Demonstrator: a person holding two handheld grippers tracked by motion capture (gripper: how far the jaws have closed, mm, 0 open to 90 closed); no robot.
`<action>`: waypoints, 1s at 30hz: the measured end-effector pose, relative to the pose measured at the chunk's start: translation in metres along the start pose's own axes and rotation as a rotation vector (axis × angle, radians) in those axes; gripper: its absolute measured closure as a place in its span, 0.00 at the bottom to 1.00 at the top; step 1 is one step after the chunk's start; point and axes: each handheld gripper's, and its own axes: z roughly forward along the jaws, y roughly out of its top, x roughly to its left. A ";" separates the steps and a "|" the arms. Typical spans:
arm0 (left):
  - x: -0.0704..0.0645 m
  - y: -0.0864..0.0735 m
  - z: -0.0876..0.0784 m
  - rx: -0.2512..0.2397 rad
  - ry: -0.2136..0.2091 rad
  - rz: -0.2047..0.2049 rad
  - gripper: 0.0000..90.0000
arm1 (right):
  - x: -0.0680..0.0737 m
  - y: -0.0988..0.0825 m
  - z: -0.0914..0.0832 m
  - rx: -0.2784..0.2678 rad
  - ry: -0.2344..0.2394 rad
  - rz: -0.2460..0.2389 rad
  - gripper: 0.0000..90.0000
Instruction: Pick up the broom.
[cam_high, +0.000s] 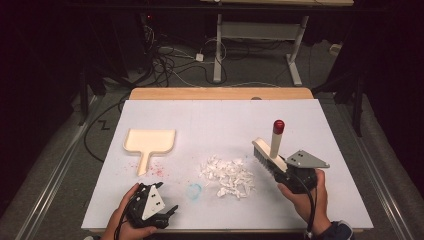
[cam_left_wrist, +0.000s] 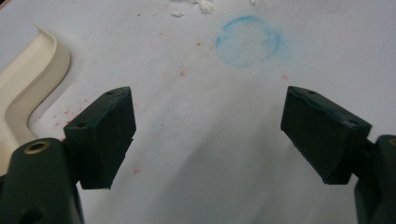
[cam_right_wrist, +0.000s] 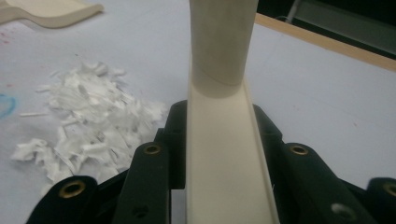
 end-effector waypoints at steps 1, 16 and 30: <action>0.000 0.000 0.000 0.000 -0.002 0.000 0.19 | -0.001 -0.002 -0.001 0.005 0.004 0.000 0.75; -0.003 0.002 0.004 0.022 -0.009 0.024 0.20 | 0.008 -0.014 0.035 0.033 -0.087 0.001 0.75; 0.002 -0.001 0.003 0.007 0.005 -0.010 0.18 | 0.074 0.010 0.055 -0.081 0.059 -0.046 0.75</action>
